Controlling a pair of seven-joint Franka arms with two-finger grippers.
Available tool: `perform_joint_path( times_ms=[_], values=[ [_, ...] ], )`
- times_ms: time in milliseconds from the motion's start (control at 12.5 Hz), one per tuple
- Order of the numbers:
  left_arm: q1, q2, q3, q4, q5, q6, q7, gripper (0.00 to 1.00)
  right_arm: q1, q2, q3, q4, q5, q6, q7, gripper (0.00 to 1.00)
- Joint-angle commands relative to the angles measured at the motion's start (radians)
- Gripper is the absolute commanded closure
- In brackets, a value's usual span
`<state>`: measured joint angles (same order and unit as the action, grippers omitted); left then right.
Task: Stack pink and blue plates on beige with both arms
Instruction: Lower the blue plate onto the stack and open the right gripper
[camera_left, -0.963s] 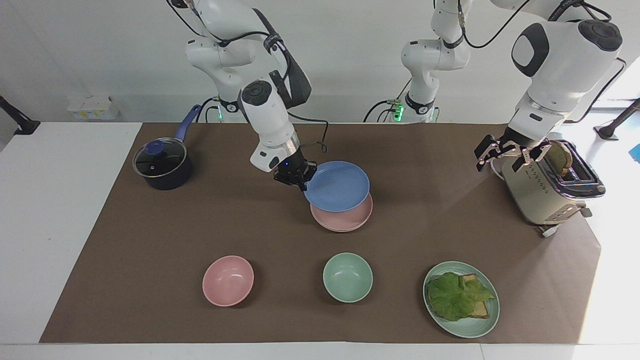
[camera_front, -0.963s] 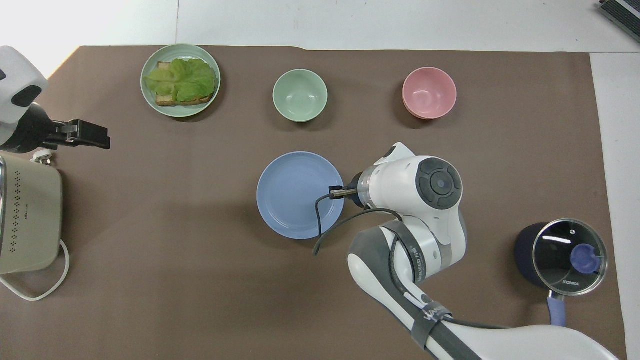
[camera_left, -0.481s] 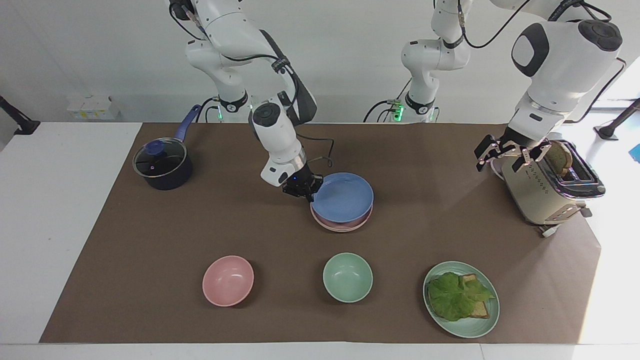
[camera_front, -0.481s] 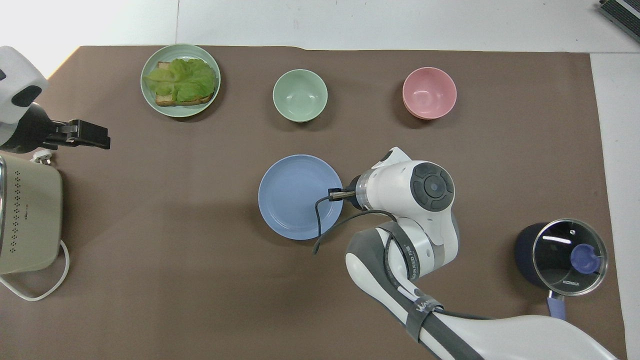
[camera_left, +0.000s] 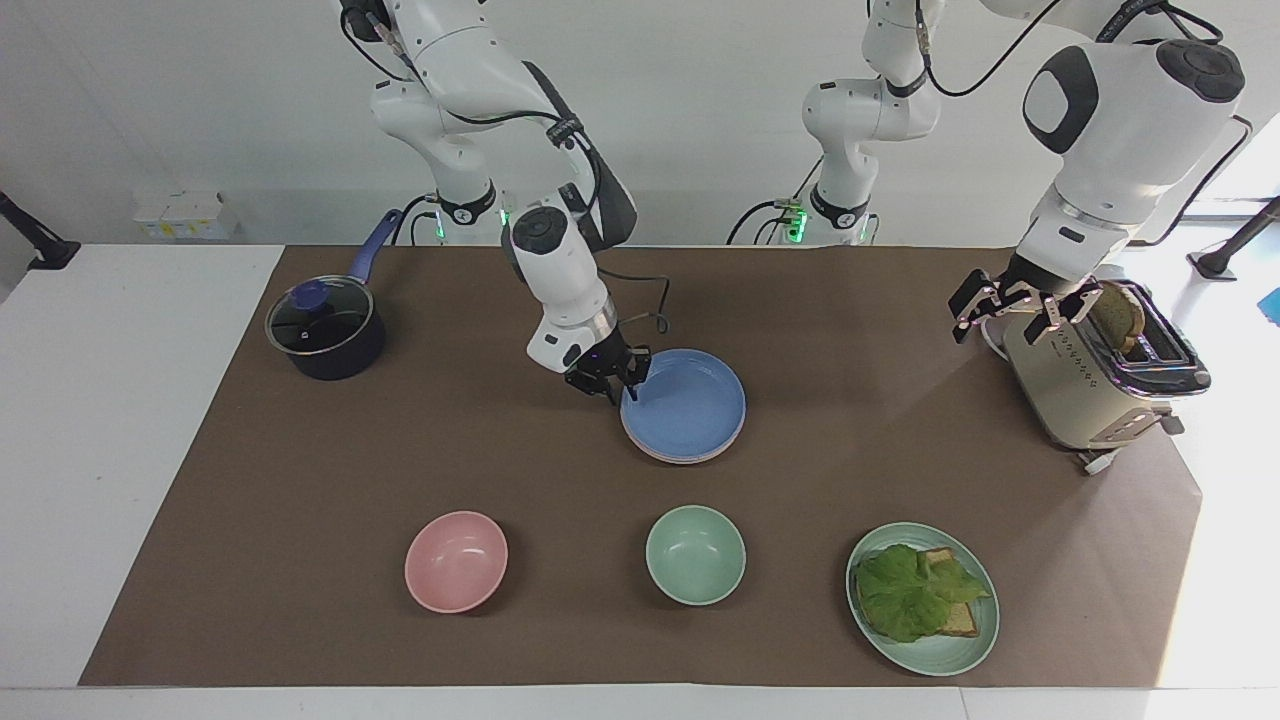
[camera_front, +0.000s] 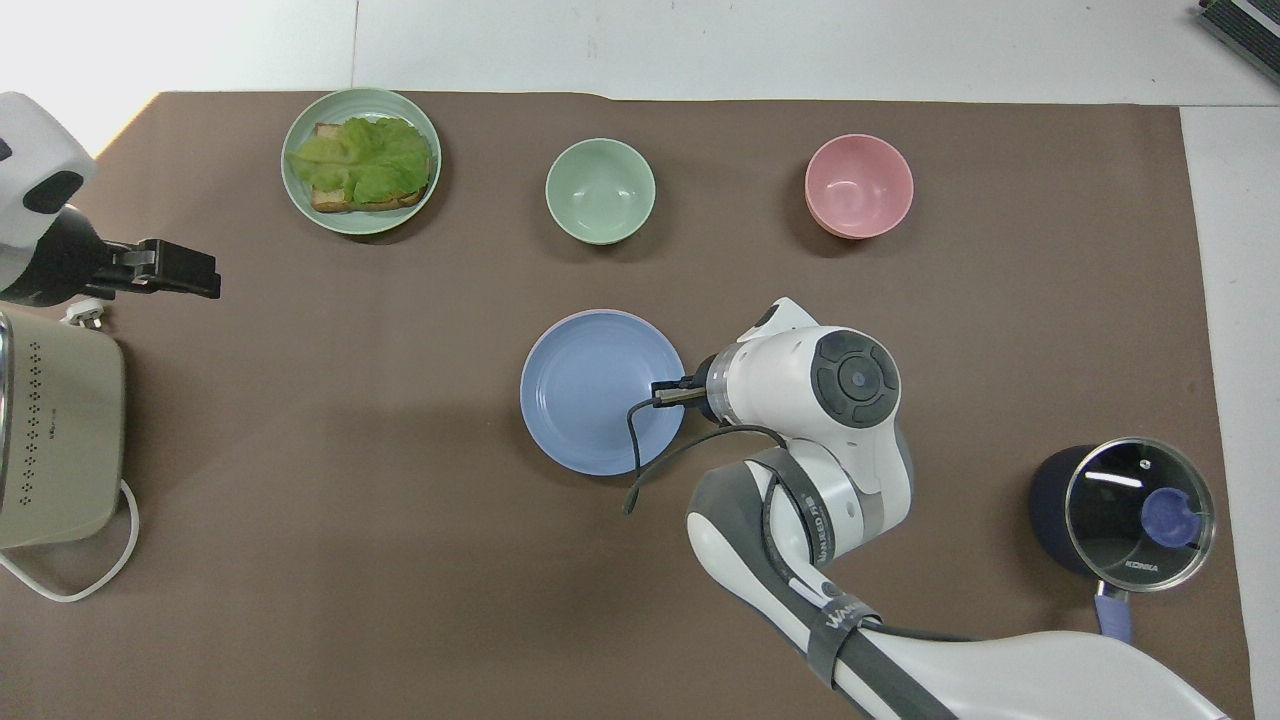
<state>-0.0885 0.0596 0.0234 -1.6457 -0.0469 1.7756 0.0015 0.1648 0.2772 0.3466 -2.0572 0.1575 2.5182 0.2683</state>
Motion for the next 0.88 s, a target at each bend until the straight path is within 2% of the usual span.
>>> perform_joint_path(
  times_ms=[0, 241, 481, 802],
  values=[
    [0.007, 0.005, -0.005, 0.014, 0.013, -0.016, 0.003, 0.00, -0.005, 0.002, 0.000, 0.006, -0.045, 0.019, 0.008, 0.00],
    [0.007, 0.005, -0.005, 0.014, 0.013, -0.016, 0.003, 0.00, -0.013, -0.007, 0.000, 0.015, -0.046, 0.013, 0.005, 0.00],
    [0.007, 0.005, -0.005, 0.014, 0.013, -0.016, 0.003, 0.00, -0.047, -0.061, -0.003, 0.023, -0.047, -0.027, -0.003, 0.00],
    [0.007, 0.003, -0.005, 0.014, 0.013, -0.016, 0.003, 0.00, -0.161, -0.183, -0.003, 0.046, -0.047, -0.206, -0.116, 0.00]
  ],
)
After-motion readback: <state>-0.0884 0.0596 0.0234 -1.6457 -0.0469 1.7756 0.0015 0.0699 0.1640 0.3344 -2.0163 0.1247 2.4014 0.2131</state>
